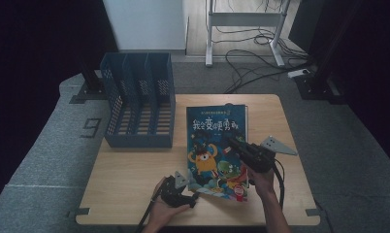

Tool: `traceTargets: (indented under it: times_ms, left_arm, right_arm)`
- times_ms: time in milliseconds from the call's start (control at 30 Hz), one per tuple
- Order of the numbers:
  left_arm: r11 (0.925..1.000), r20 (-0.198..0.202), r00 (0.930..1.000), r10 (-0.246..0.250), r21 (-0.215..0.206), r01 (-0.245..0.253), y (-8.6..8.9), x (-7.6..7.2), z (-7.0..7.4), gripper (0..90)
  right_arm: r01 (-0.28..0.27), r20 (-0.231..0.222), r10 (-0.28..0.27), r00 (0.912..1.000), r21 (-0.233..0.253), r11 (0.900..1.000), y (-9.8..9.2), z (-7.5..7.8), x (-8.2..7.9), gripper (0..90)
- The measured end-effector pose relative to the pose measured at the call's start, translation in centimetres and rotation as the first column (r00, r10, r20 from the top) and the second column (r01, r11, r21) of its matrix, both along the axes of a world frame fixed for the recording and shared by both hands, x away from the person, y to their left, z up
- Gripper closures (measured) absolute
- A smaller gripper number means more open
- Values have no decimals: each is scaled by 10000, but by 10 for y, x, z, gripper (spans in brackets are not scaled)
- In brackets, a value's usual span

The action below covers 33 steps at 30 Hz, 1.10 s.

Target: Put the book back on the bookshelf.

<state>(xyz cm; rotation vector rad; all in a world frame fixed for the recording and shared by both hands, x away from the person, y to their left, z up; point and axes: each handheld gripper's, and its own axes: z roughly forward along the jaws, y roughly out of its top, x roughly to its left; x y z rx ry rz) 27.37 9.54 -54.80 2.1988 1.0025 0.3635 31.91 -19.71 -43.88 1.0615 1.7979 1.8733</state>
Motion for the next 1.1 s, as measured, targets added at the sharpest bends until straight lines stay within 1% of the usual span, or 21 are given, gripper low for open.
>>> traceTargets:
  times_ms: [233, 267, 300, 367, 467, 600, 767, 867, 933, 1000, 1067, 1100]
  left_arm:
    - [10000, -24, 10000, -20, 48, 20, 2, 3, 0, 141]
    - [10000, -17, 10000, 8, 96, -8, 3, 4, 0, 141]
    - [10000, -17, 10000, 8, 96, -8, 3, 4, 0, 141]
    - [9999, -17, 10000, 33, 103, -33, 4, 5, 0, 141]
    - [9998, -17, 9999, 118, 132, -118, 5, 7, 1, 141]
    - [9998, -27, 9999, 146, 155, -146, 7, 10, 1, 141]
    - [9998, -24, 9999, 124, 169, -124, 7, 10, 1, 142]
    - [9999, 11, 9999, 110, 117, -111, 8, 8, 1, 164]
    - [10000, -177, 9998, -65, -20, 64, 10, 8, 2, 167]
    - [9999, -253, 9997, -77, -105, 75, 12, 9, 3, 167]
    - [10000, -198, 9998, 2, -45, -3, 12, 9, 2, 167]
    - [9999, -73, 9999, 108, 20, -108, 11, 9, 2, 168]
  right_arm:
    - [-79, 181, 81, 9998, -115, 9999, 3, 3, -3, 791]
    - [-143, 285, 147, 9995, -127, 9998, 5, 4, -4, 793]
    - [-143, 285, 147, 9995, -127, 9998, 5, 4, -4, 793]
    - [-306, 437, 317, 9985, -264, 9992, 7, 6, -7, 797]
    - [-385, 531, 403, 9978, -349, 9986, 8, 7, -8, 798]
    - [-365, 543, 386, 9978, -404, 9985, 9, 7, -8, 798]
    - [-347, 514, 365, 9980, -339, 9988, 8, 6, -7, 797]
    - [-373, 482, 390, 9981, -340, 9987, 7, 6, -6, 796]
    - [-384, 492, 400, 9980, -331, 9987, 7, 5, -6, 797]
    - [-386, 510, 401, 9979, -307, 9988, 7, 5, -6, 796]
    - [-394, 505, 408, 9979, -293, 9988, 7, 5, -5, 797]
    - [-394, 511, 409, 9979, -295, 9988, 7, 5, -6, 796]
